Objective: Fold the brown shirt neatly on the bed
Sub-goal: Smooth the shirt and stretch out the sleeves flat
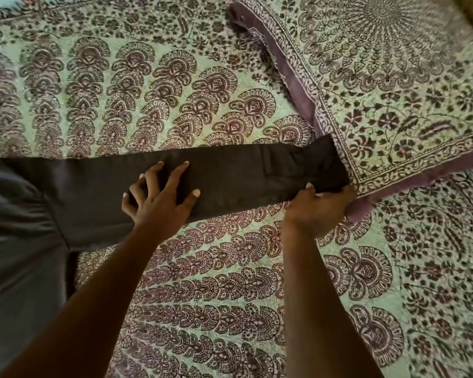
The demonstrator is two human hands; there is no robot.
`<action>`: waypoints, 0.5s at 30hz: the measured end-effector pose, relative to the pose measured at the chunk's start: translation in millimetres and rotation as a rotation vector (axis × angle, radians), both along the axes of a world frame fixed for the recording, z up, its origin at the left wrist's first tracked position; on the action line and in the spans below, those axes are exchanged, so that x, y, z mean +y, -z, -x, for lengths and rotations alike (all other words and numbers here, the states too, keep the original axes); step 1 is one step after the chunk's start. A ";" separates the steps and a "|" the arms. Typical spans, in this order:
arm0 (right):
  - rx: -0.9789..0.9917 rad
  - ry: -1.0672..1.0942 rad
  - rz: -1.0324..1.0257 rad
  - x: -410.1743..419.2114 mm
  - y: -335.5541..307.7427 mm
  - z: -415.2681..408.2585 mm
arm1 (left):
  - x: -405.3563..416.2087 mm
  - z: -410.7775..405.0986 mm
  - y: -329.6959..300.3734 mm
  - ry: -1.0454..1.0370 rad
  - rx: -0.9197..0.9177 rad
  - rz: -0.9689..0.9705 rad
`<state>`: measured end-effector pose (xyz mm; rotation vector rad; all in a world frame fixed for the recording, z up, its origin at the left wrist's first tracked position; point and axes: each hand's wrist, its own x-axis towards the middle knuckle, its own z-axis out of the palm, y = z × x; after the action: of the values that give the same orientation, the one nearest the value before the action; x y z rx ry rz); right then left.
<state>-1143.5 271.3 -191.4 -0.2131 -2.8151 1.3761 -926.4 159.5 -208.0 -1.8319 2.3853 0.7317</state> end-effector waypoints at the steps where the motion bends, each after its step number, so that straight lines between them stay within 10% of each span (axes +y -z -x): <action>1: -0.002 -0.006 -0.011 2.5 3.6 -0.5 | 2.9 1.0 2.4 0.006 -0.018 0.007; 7: 0.401 -0.127 -0.075 6.5 5.7 -26.3 | 8.9 0.1 11.9 0.033 -0.068 0.049; 12: 0.541 -1.222 -0.320 -43.1 16.6 -54.5 | 2.7 -0.3 15.5 0.053 -0.071 0.031; 15: 0.417 -1.430 -0.645 -44.2 29.6 -33.5 | 1.8 -1.1 12.1 0.065 -0.084 -0.006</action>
<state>-1110.0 227.1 -221.0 2.0321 -2.6292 0.1876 -925.3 161.3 -220.2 -1.7375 2.3746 0.6413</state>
